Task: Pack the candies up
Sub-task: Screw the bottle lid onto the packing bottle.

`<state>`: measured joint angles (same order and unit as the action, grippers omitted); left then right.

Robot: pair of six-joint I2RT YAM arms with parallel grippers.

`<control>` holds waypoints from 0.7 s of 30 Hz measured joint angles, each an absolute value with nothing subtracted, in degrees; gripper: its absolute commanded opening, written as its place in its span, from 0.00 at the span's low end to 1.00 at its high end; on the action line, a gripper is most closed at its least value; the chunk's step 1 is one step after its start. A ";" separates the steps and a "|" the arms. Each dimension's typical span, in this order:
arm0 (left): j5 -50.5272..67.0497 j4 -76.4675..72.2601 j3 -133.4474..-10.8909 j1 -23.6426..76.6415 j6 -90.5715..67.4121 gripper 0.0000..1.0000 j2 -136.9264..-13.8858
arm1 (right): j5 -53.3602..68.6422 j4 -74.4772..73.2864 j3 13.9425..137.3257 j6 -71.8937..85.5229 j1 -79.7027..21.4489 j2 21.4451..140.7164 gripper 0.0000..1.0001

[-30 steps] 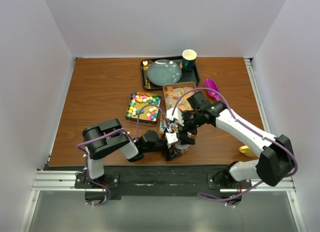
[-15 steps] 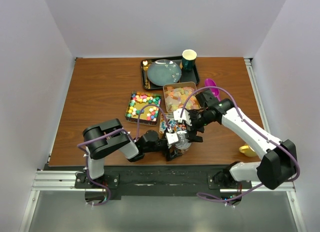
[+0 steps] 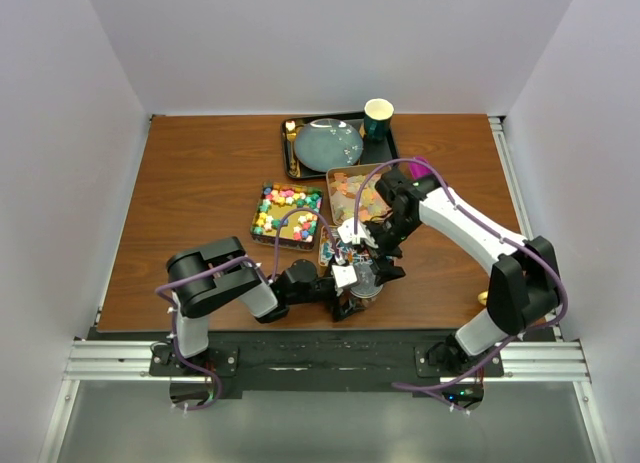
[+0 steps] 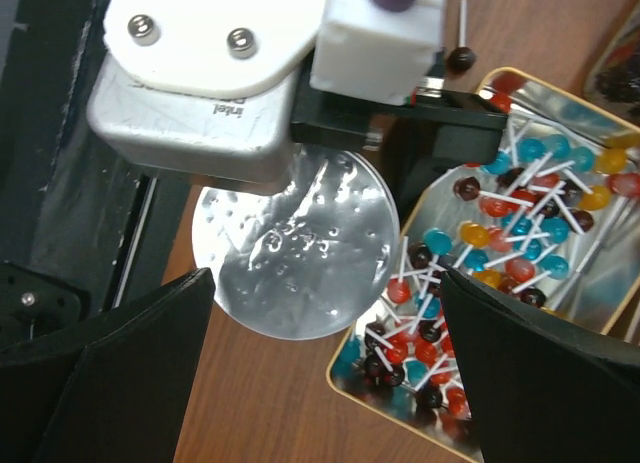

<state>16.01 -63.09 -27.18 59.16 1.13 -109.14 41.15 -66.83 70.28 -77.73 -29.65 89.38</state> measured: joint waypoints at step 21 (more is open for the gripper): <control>17.32 -64.20 -27.59 58.43 0.03 0.00 -110.08 | 38.79 -69.60 69.69 -79.79 -31.99 90.50 0.99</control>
